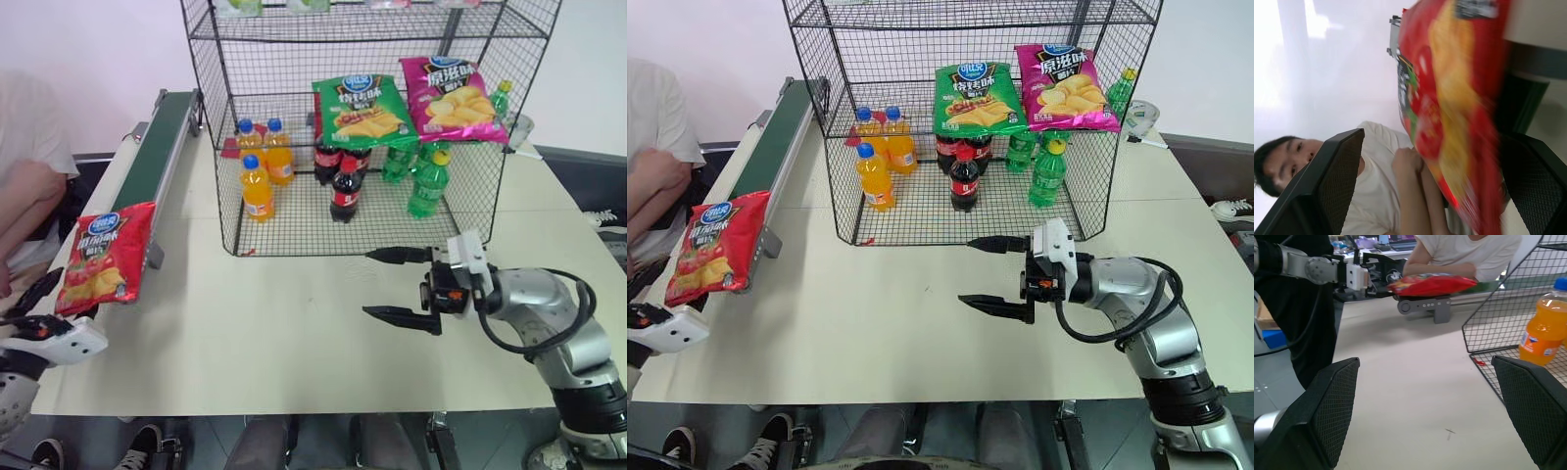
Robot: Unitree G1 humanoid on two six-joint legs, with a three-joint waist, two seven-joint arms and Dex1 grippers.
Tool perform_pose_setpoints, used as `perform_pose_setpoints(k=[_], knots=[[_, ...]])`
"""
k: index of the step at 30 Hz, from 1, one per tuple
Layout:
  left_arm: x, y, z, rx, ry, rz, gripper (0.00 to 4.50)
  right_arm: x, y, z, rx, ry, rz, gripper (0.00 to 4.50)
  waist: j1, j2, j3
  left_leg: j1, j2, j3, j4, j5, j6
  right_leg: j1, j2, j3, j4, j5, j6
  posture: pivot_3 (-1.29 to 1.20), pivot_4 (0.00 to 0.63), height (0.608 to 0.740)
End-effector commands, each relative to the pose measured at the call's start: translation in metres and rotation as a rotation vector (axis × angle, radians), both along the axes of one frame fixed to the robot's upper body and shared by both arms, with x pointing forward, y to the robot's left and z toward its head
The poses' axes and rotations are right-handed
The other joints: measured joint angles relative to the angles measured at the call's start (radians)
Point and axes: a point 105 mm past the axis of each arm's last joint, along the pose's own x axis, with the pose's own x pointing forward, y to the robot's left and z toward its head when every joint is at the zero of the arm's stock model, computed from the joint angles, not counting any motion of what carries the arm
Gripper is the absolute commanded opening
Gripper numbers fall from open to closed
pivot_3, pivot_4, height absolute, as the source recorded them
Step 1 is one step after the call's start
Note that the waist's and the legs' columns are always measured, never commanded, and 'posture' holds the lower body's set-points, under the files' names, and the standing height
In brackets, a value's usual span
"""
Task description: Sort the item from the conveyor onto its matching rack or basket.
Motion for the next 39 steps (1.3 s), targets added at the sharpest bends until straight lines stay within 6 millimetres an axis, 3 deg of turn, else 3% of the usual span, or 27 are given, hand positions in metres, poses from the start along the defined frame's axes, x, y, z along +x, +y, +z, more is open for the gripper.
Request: perform_pose_setpoints(k=[1,7,15,20,25,31,34,39], knots=[[0.006,-0.006,0.012,-0.012,-0.046,-0.015,3.13,0.002,-0.004,0.011,0.006,-0.053,-0.010,4.50,0.000,0.000,0.000,0.000,0.000,0.000,0.000,0.000,0.000,0.000,0.000,0.000,0.000,0.000,0.000,0.00,0.150,0.740],[0.011,-0.006,0.012,0.000,-0.058,0.003,0.12,0.006,-0.009,0.013,0.002,-0.067,-0.039,4.50,0.000,0.000,0.000,0.000,0.000,0.000,0.000,0.000,0.000,0.000,0.000,0.000,0.000,0.000,0.000,0.00,0.150,0.740],[0.010,-0.009,0.020,0.019,-0.091,0.000,0.05,0.011,-0.021,0.014,-0.013,-0.078,-0.085,4.50,-0.001,0.000,0.000,0.000,0.000,0.000,0.000,0.000,0.000,0.000,0.000,0.000,0.000,0.000,0.000,0.00,0.150,0.740],[0.008,-0.030,0.060,0.068,-0.194,-0.070,0.05,0.016,-0.031,0.013,-0.020,-0.084,-0.133,4.50,0.002,0.000,0.000,0.000,0.000,0.000,0.001,0.000,0.000,0.000,0.000,0.000,0.000,0.000,0.000,0.00,0.150,0.740],[0.006,-0.070,0.103,0.132,-0.285,-0.219,0.05,0.022,-0.047,0.013,-0.027,-0.090,-0.189,4.50,0.001,0.000,0.000,0.000,0.000,0.000,0.001,0.000,0.000,0.000,0.000,0.000,0.000,0.000,0.000,0.00,0.150,0.740],[0.003,-0.120,0.126,0.269,-0.315,-0.420,0.05,0.029,-0.071,0.029,0.003,-0.123,-0.271,4.50,0.001,0.000,0.000,0.000,0.000,0.000,0.000,0.000,0.000,0.001,0.000,0.000,0.000,0.000,0.000,0.00,0.150,0.740],[0.016,-0.145,0.146,0.317,-0.388,-0.472,0.05,0.029,-0.079,0.042,0.050,-0.159,-0.303,4.50,0.006,0.001,0.000,0.000,0.000,0.000,0.000,0.000,0.000,0.003,0.000,0.000,0.000,0.000,0.000,0.00,0.150,0.740],[0.051,-0.179,0.169,0.298,-0.496,-0.518,0.05,0.032,-0.076,0.046,0.077,-0.176,-0.324,4.50,0.003,0.001,0.000,0.000,0.000,0.000,0.001,0.001,-0.001,0.005,0.000,-0.001,0.000,0.000,0.000,0.00,0.150,0.740]])
